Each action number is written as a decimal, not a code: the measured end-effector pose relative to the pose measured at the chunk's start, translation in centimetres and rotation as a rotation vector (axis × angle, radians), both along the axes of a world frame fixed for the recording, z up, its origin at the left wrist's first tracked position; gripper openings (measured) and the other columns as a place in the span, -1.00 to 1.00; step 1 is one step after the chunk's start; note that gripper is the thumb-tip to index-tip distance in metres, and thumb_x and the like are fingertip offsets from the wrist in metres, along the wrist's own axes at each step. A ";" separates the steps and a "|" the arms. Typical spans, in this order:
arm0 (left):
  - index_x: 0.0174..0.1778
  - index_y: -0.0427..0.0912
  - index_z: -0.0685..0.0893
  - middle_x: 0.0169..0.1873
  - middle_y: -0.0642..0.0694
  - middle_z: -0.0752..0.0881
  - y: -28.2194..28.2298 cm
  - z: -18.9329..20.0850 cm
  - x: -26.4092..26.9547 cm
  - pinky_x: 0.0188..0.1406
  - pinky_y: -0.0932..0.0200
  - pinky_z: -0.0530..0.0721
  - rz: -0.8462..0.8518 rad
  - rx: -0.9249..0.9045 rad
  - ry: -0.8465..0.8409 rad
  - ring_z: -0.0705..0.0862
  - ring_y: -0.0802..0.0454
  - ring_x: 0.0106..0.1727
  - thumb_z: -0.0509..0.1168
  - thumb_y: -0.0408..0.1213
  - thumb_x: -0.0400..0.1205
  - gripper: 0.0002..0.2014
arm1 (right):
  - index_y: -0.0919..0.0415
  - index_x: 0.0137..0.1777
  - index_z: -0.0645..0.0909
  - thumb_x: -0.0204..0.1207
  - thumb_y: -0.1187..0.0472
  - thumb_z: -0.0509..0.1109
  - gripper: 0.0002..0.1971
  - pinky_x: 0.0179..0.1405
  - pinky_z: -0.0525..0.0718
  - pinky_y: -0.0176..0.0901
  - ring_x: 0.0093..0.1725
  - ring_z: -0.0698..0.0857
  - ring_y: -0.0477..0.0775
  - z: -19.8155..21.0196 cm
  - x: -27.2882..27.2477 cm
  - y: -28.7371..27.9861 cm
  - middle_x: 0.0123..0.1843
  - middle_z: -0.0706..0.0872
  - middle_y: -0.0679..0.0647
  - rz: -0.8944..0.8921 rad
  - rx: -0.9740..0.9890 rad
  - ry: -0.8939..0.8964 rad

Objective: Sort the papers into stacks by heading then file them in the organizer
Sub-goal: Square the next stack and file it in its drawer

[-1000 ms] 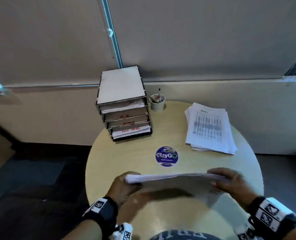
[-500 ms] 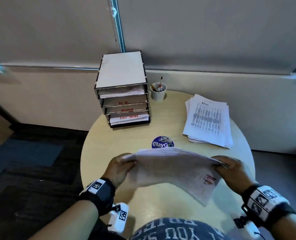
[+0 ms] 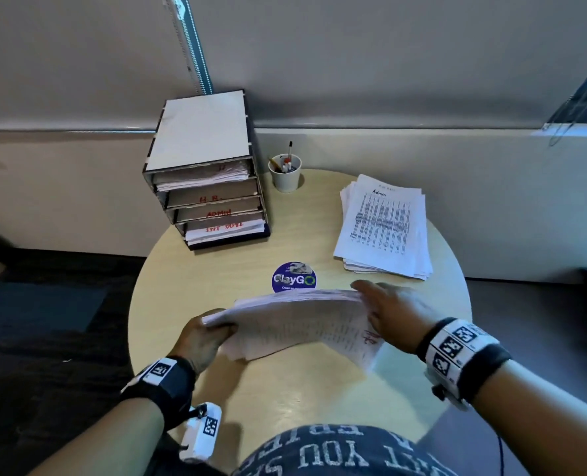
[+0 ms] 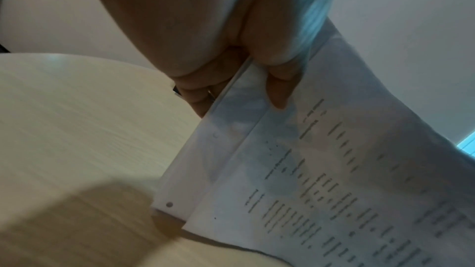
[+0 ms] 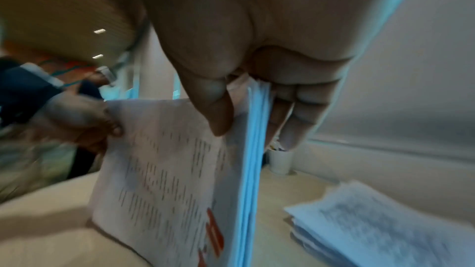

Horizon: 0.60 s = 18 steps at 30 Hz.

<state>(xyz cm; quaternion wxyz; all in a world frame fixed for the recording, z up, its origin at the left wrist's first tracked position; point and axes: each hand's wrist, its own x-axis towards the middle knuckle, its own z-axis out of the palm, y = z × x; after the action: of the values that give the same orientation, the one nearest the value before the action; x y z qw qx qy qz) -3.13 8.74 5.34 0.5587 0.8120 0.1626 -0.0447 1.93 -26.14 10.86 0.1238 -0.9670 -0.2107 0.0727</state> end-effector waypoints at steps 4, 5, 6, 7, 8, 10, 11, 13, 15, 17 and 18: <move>-0.18 -0.18 0.80 -0.30 0.00 0.75 -0.4 1.3 0.6 -0.25 0.27 0.55 0.004 -0.011 -0.034 0.60 0.05 -0.23 0.40 -0.28 0.38 -0.85 | -0.01 0.20 0.41 0.51 0.14 0.32 -0.72 -0.36 0.53 -0.10 -0.28 0.66 0.19 0.0 1.3 0.8 -0.12 0.68 0.01 0.110 -0.193 -0.054; -0.16 -0.19 0.81 -0.28 -0.02 0.76 -0.4 1.7 0.8 -0.24 0.26 0.55 0.003 -0.016 -0.045 0.60 0.05 -0.22 0.37 -0.25 0.35 -0.79 | 0.01 0.17 0.41 0.53 0.13 0.28 -0.77 -0.34 0.59 -0.06 -0.28 0.66 0.20 0.0 1.5 0.7 -0.13 0.68 0.02 0.114 -0.189 -0.056; -0.13 -0.19 0.82 -0.25 -0.03 0.77 -0.5 2.0 1.1 -0.22 0.24 0.55 0.011 -0.022 -0.047 0.61 0.06 -0.22 0.37 -0.23 0.34 -0.76 | 0.01 0.18 0.41 0.54 0.12 0.25 -0.77 -0.30 0.63 -0.03 -0.24 0.68 0.22 -0.2 1.7 0.4 -0.11 0.67 0.03 0.117 -0.168 -0.050; -0.12 -0.17 0.83 -0.24 -0.03 0.78 -0.5 2.4 1.3 -0.20 0.24 0.56 0.012 -0.026 -0.048 0.63 0.08 -0.22 0.38 -0.21 0.35 -0.76 | 0.00 0.21 0.40 0.54 0.10 0.24 -0.74 -0.26 0.64 -0.02 -0.19 0.69 0.22 -0.3 1.8 0.2 -0.09 0.67 0.03 0.120 -0.138 -0.040; -0.13 -0.13 0.83 -0.25 0.00 0.78 -0.6 2.8 1.5 -0.22 0.27 0.56 0.004 -0.031 -0.051 0.63 0.12 -0.25 0.39 -0.18 0.37 -0.77 | -0.01 0.24 0.38 0.53 0.07 0.25 -0.70 -0.24 0.63 -0.03 -0.16 0.69 0.21 -0.2 1.9 0.1 -0.07 0.66 0.03 0.127 -0.111 -0.034; -0.19 -0.03 0.82 -0.34 0.09 0.75 -0.9 3.1 1.6 -0.29 0.38 0.54 -0.018 -0.040 -0.042 0.61 0.21 -0.32 0.39 -0.15 0.39 -0.85 | -0.02 0.26 0.38 0.53 0.07 0.28 -0.69 -0.23 0.63 -0.04 -0.15 0.69 0.20 -0.2 2.0 0.1 -0.07 0.66 0.02 0.156 -0.086 -0.013; -0.21 0.01 0.82 -0.36 0.11 0.74 -1.2 3.1 1.6 -0.31 0.41 0.54 -0.028 -0.041 -0.039 0.61 0.23 -0.34 0.39 -0.15 0.40 -0.87 | -0.02 0.19 0.41 0.54 0.09 0.28 -0.75 -0.23 0.64 -0.04 -0.16 0.69 0.21 -0.3 2.1 0.1 -0.08 0.66 0.02 0.174 -0.084 0.007; -0.15 -0.03 0.84 -0.32 0.11 0.76 -1.5 2.7 1.1 -0.27 0.43 0.55 -0.023 -0.038 -0.026 0.63 0.21 -0.29 0.38 -0.18 0.40 -0.82 | -0.02 -0.01 0.42 0.56 0.16 0.25 -0.92 -0.26 0.58 -0.06 -0.14 0.69 0.24 0.0 2.1 0.3 -0.10 0.66 0.03 0.216 -0.147 0.040; -0.06 -0.16 0.85 -0.23 0.07 0.80 -1.8 2.2 0.5 -0.20 0.42 0.58 0.018 -0.048 -0.025 0.65 0.16 -0.21 0.36 -0.24 0.38 -0.73 | -0.05 -0.12 0.35 0.54 0.22 0.23 -0.86 -0.30 0.46 -0.10 -0.13 0.70 0.23 0.6 1.9 0.4 -0.11 0.65 0.03 0.237 -0.189 0.020; -0.01 -0.24 0.84 -0.15 -0.01 0.82 -2.1 1.7 -0.2 -0.12 0.39 0.59 0.021 -0.082 -0.030 0.68 0.15 -0.13 0.35 -0.29 0.37 -0.69 | -0.05 -0.12 0.32 0.54 0.24 0.21 -0.84 -0.31 0.39 -0.12 -0.17 0.67 0.20 1.3 1.7 0.8 -0.14 0.64 0.01 0.230 -0.213 -0.013; 0.00 -0.25 0.84 -0.12 -0.05 0.84 -2.4 1.5 -0.4 -0.09 0.37 0.60 0.006 -0.104 -0.014 0.69 0.14 -0.10 0.35 -0.30 0.37 -0.68 | -0.04 -0.10 0.34 0.54 0.25 0.20 -0.86 -0.31 0.37 -0.12 -0.20 0.65 0.19 1.5 1.6 1.1 -0.14 0.65 0.01 0.234 -0.226 -0.020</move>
<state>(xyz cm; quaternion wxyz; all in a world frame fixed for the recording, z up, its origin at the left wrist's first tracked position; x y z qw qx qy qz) -3.55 6.35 6.87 0.6014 0.7817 0.1585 -0.0458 3.53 -25.04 12.34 0.0026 -0.9442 -0.3137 0.1001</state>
